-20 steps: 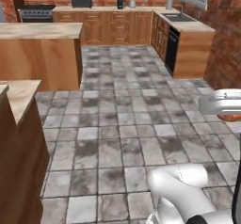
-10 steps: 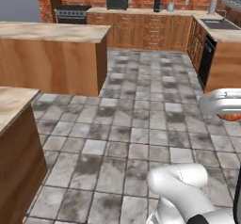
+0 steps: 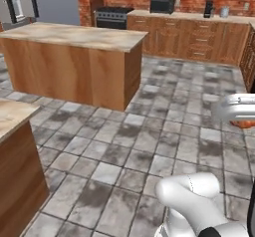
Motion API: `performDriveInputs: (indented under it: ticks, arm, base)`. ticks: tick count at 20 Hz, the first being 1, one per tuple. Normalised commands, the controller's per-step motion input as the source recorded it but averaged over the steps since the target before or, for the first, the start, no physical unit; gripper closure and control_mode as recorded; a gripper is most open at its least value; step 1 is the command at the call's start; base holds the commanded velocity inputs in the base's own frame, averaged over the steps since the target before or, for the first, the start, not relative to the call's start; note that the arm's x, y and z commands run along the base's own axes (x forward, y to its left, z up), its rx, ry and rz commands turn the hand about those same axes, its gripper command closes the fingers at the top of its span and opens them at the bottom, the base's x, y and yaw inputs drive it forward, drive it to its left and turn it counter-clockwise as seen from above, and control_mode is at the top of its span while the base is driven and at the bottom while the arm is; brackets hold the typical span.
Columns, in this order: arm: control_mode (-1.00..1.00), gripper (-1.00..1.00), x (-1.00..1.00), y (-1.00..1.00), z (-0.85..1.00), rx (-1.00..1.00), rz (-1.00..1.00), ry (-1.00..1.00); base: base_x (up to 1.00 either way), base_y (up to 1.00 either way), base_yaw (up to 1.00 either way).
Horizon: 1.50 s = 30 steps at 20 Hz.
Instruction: Transport the steak and squash to the fridge. Place the steak on the rack containing meat and place the squash on the rack containing the vegetable, ensuring meats and vegetables are on different racks.
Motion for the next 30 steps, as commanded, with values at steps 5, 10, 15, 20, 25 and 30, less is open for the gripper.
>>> performDriveInputs:
  ticks: [5, 10, 15, 20, 25, 30]
  arm:
    - [1.00, 1.00, 0.00, 0.00, 0.00, 0.00, 0.00, 0.00]
    - [1.00, 1.00, 0.00, 0.00, 0.00, 0.00, 0.00, 0.00]
    - [1.00, 1.00, 0.00, 0.00, 0.00, 0.00, 0.00, 0.00]
    - [1.00, 1.00, 0.00, 0.00, 0.00, 0.00, 0.00, 0.00]
    - [1.00, 1.00, 0.00, 0.00, 0.00, 0.00, 0.00, 0.00]
    - [1.00, 1.00, 0.00, 0.00, 0.00, 0.00, 0.00, 0.00]
  base:
    - [1.00, -0.86, 0.39]
    - [1.00, -1.00, 0.22]
    - [1.00, -1.00, 0.08]
    - [1.00, -1.00, 0.06]
    - [1.00, -1.00, 0.07]
    - [1.00, -1.00, 0.06]
